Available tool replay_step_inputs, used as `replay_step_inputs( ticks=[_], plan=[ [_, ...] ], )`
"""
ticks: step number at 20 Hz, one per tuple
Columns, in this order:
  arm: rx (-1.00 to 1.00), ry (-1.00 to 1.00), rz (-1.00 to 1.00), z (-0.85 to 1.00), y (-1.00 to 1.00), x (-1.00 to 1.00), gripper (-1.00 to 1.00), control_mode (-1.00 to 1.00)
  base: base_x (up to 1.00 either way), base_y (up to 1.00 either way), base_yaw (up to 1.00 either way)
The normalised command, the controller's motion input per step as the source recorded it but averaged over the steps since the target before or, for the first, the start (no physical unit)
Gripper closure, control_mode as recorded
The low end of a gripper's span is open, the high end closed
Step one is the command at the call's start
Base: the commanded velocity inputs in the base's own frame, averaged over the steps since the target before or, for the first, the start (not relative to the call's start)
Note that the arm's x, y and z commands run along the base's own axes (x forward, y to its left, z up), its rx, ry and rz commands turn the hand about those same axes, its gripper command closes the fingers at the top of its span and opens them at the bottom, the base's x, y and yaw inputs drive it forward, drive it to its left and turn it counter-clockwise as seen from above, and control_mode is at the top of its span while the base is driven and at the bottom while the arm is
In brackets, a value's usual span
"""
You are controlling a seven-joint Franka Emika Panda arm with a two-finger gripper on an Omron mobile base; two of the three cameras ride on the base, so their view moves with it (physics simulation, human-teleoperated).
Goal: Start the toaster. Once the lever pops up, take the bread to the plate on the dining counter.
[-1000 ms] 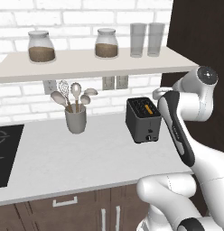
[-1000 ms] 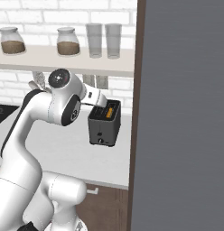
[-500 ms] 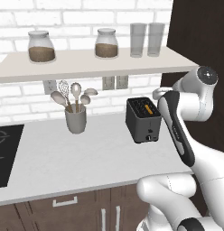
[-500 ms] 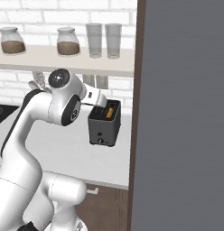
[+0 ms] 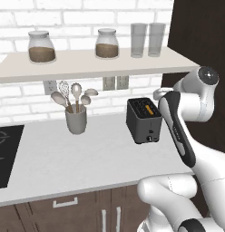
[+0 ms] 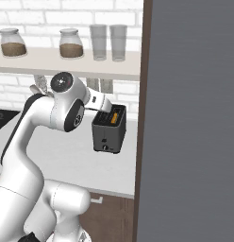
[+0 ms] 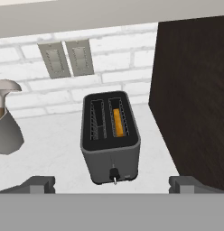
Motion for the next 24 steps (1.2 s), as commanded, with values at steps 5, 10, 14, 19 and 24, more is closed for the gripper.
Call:
replay_step_inputs(
  ticks=[5,10,14,19,24],
  plan=[
    [0.00,0.00,0.00,0.00,0.00,0.00,-1.00,-1.00,0.00,0.00,0.00],
    [0.00,0.00,0.00,0.00,0.00,0.00,-1.00,-1.00,0.00,0.00,0.00],
    [0.00,0.00,0.00,0.00,0.00,0.00,-1.00,-1.00,0.00,0.00,0.00],
    [0.00,0.00,0.00,0.00,0.00,0.00,-1.00,-1.00,0.00,0.00,0.00],
    [0.00,0.00,0.00,0.00,0.00,0.00,-1.00,-1.00,0.00,0.00,0.00]
  ],
)
